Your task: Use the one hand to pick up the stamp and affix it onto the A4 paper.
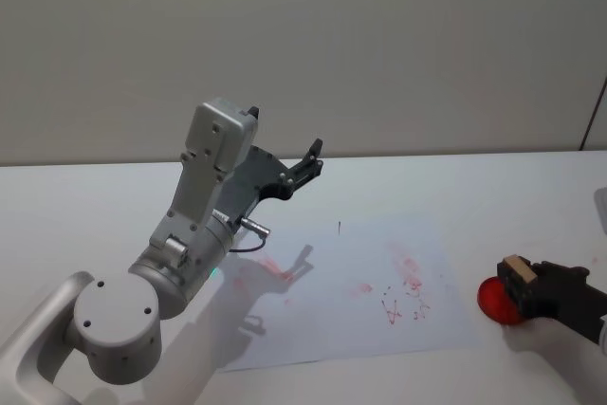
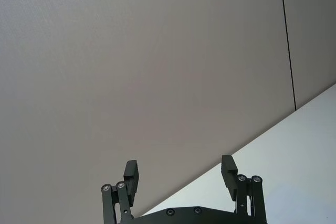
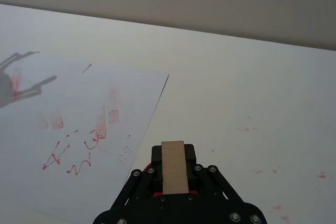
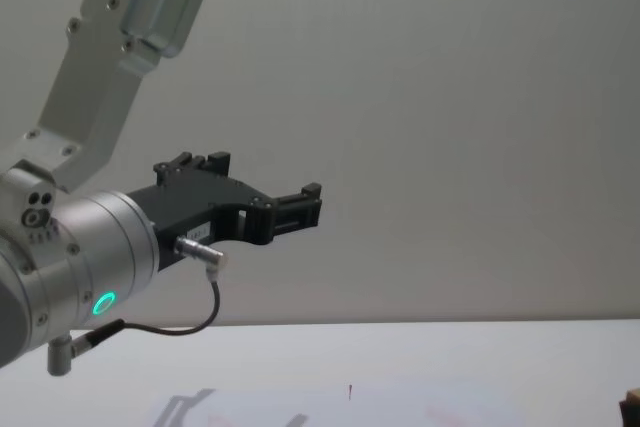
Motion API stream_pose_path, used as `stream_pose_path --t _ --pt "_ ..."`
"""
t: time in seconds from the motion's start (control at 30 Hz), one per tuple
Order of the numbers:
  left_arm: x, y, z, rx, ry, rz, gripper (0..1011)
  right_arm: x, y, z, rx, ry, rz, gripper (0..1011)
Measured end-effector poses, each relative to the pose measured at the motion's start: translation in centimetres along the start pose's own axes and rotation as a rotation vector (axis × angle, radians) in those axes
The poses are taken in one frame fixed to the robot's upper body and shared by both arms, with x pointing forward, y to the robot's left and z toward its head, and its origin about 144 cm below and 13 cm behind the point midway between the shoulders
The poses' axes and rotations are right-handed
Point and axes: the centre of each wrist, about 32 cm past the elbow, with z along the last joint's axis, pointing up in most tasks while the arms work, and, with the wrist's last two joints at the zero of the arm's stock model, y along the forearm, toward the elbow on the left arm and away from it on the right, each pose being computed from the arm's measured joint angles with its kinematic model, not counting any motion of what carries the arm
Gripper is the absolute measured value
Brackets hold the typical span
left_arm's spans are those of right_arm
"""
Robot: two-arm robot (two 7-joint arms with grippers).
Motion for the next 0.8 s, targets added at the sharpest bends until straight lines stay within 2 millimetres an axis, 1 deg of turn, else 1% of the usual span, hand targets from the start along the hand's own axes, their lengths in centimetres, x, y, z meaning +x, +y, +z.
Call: stream_pose_path --t 0.1,0.17,0.27,0.43,0.63,0.67,0.7,0.73,0.8 --pt "0.00 0.00 0.00 0.000 0.000 0.000 1001 -0.01 0.00 -0.01 -0.006 -0.002 -0.001 227" --pt "0.00 0.00 0.00 0.000 0.000 0.000 1001 -0.01 0.01 -0.01 -0.010 -0.003 -0.001 267" --pt "0.00 0.00 0.00 0.000 0.000 0.000 1001 -0.01 0.01 -0.01 -0.014 -0.003 -0.001 386" --pt "0.00 0.00 0.00 0.000 0.000 0.000 1001 -0.01 0.01 -0.01 -0.018 -0.004 -0.001 530" --pt "0.00 0.00 0.00 0.000 0.000 0.000 1001 -0.02 0.02 0.00 -0.022 -0.006 -0.001 750" --pt "0.00 0.00 0.00 0.000 0.000 0.000 1001 -0.02 0.02 0.00 -0.022 -0.006 -0.001 750" --pt "0.00 0.00 0.00 0.000 0.000 0.000 1001 -0.02 0.03 0.00 -0.023 -0.006 -0.001 785" --pt "0.00 0.00 0.00 0.000 0.000 0.000 1001 -0.02 0.03 0.00 -0.023 -0.006 -0.001 841" --pt "0.00 0.00 0.00 0.000 0.000 0.000 1001 -0.02 0.03 -0.01 -0.024 -0.006 -0.001 858"
